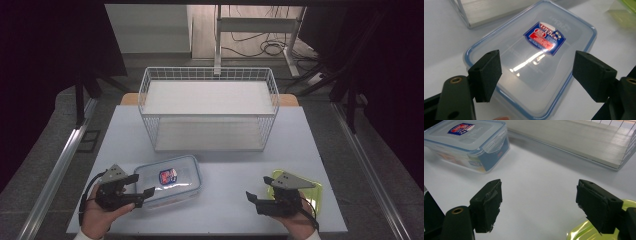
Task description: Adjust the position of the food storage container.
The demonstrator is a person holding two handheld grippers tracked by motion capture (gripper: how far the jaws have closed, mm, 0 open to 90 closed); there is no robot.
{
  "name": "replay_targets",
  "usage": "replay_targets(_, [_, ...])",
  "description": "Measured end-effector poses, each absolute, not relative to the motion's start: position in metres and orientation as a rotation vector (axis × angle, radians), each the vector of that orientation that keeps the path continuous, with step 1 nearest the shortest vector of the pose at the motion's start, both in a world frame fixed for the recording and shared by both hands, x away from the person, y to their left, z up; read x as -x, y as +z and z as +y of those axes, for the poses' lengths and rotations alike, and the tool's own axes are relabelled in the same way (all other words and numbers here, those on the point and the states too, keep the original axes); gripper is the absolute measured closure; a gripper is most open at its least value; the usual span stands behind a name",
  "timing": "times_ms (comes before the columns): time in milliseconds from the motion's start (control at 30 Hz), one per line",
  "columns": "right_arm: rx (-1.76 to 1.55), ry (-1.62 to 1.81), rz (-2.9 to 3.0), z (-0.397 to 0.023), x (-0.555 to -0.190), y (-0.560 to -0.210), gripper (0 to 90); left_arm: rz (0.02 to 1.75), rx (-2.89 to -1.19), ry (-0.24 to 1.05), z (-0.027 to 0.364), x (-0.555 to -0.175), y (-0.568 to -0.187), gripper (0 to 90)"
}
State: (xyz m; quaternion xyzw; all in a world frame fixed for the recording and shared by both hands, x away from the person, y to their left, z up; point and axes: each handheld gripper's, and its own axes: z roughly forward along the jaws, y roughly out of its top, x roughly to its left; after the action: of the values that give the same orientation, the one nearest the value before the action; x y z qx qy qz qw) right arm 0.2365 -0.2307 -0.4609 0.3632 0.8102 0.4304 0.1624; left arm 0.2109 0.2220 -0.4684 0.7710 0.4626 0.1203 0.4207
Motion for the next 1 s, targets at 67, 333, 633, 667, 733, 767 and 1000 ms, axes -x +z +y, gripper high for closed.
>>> replay_targets(67, [-1.032,1.228,2.310,-0.232,-0.237,-0.461,21.3,1.159,-1.931,0.302,0.221,-0.212,-0.468,24.8])
replay_targets(333, [-1.021,1.205,2.324,-0.235,-0.239,-0.467,21.4,1.183,-1.923,0.313,0.228,-0.213,-0.469,38.0])
replay_targets(633, [-0.995,1.217,2.322,-0.228,-0.237,-0.462,21.6,1.218,-1.854,0.317,0.266,-0.198,-0.461,90.0])
replay_targets(667, [-0.996,1.218,2.320,-0.229,-0.237,-0.462,21.6,1.239,-1.853,0.319,0.274,-0.197,-0.463,90.0])
replay_targets(733, [-0.996,1.217,2.318,-0.229,-0.238,-0.462,21.6,1.255,-1.853,0.319,0.278,-0.197,-0.465,90.0])
replay_targets(767, [-1.009,1.214,2.313,-0.231,-0.239,-0.462,21.6,1.289,-1.849,0.312,0.284,-0.198,-0.470,90.0])
replay_targets(1000, [-1.033,1.206,2.303,-0.234,-0.241,-0.462,21.6,1.367,-1.883,0.270,0.291,-0.207,-0.490,90.0])
